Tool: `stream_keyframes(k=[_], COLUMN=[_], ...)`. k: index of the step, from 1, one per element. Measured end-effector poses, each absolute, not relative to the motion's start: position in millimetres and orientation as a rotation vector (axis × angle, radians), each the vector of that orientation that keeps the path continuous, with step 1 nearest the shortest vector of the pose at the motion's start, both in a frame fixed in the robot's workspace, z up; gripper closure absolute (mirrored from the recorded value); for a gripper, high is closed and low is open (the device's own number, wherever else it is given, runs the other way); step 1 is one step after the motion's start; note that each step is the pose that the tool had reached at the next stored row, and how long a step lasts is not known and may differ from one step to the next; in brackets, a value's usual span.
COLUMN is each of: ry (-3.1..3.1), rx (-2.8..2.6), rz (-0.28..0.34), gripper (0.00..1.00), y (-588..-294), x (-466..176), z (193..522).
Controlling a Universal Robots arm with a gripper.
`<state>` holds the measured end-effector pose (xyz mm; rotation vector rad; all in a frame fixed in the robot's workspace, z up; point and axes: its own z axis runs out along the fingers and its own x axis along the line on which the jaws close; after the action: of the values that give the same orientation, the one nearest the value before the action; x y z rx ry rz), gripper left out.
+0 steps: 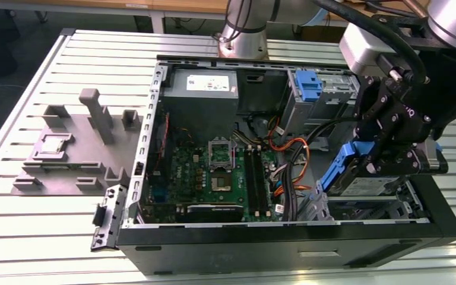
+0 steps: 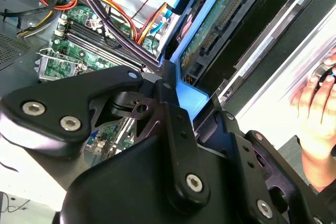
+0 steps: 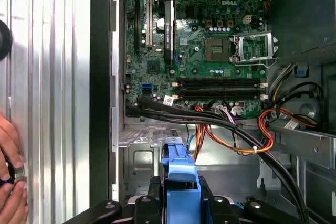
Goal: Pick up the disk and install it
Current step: 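Insert the disk into the insertion slot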
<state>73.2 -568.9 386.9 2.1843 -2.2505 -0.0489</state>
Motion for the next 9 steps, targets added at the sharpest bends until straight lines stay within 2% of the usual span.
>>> stream_keyframes(k=[9], ry=[-2.250], rx=[2.184], rz=[-0.049], gripper=[0.62], y=[-568.9], x=[73.2], z=[386.8])
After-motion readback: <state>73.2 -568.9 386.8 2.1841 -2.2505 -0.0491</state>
